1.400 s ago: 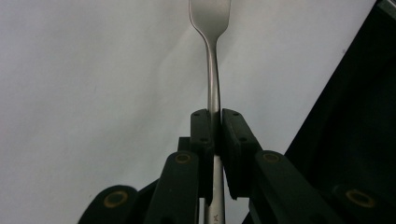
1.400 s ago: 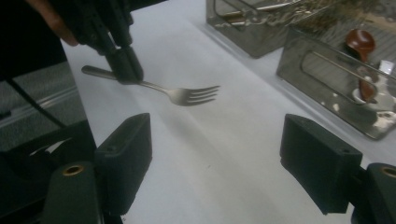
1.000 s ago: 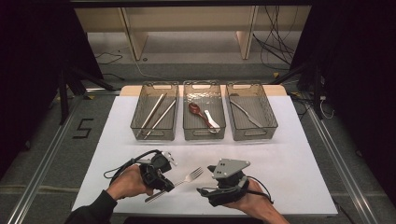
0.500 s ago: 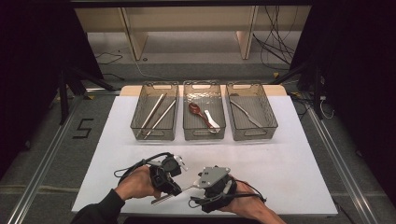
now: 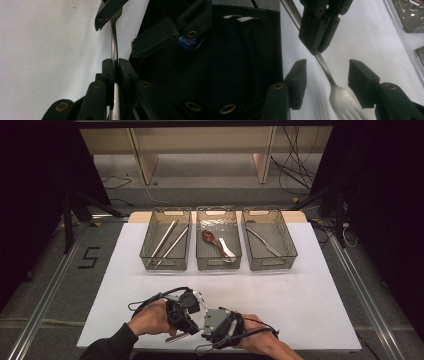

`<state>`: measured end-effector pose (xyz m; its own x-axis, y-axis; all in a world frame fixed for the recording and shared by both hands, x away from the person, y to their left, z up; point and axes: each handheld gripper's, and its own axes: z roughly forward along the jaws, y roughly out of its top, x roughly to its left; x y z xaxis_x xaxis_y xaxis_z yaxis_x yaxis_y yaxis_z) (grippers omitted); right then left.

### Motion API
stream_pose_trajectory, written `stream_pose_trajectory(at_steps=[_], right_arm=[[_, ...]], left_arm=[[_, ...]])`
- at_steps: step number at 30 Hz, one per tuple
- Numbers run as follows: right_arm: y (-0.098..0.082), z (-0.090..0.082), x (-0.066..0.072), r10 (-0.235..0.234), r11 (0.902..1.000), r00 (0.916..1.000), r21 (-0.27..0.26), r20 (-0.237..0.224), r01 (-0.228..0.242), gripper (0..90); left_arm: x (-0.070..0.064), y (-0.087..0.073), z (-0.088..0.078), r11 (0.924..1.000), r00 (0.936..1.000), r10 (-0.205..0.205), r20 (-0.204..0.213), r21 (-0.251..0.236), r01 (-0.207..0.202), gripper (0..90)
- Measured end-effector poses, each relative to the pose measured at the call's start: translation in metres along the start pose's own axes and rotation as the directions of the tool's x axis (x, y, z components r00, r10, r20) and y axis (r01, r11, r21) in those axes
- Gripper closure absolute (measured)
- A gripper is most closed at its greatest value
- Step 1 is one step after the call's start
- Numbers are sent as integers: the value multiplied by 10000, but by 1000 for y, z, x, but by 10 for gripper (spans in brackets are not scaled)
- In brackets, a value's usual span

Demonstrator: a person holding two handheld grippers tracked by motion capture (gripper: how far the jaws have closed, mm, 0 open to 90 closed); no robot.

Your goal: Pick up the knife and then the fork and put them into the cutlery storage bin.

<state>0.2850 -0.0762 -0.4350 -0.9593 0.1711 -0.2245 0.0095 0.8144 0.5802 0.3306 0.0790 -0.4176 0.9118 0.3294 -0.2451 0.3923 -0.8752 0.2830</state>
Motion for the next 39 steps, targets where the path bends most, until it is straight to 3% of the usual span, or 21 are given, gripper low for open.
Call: stream_pose_trajectory(at_steps=[7, 16, 22, 26, 30, 31, 33, 39], right_arm=[[-1, 4, 3, -515, 9984, 9986, 232, -142, 518, 604], [-2, 8, 8, -1076, 9929, 9942, 502, -2, 1075, 733], [-3, 8, 9, -1548, 9857, 9876, 624, -273, 1563, 819], [-4, 9, 11, -2117, 9749, 9766, 626, -367, 2137, 864], [-5, 8, 10, -2162, 9740, 9751, 579, -502, 2189, 870], [-5, 8, 11, -2022, 9769, 9780, 604, -515, 2052, 871], [-6, 7, 9, -2116, 9744, 9763, 677, -443, 2143, 872], [-13, 3, 1, -1812, 9784, 9830, 961, -290, 1832, 874]], left_arm=[[-1, 2, 0, 9997, 9997, 211, 153, 75, -212, 829], [-3, 2, 1, 9994, 9990, 327, 296, 115, -331, 828], [-4, 2, 1, 9993, 9984, 355, 446, 98, -359, 826], [-2, 1, 1, 9995, 9976, 306, 626, 38, -309, 817], [1, 1, 1, 9996, 9966, 273, 780, -34, -271, 805], [1, 0, 1, 9996, 9967, 270, 764, -40, -268, 799], [2, -1, -1, 9999, 9978, 137, 652, -113, -129, 729], [10, -11, -18, 9925, 9986, -319, 413, -1167, 365, 601]])
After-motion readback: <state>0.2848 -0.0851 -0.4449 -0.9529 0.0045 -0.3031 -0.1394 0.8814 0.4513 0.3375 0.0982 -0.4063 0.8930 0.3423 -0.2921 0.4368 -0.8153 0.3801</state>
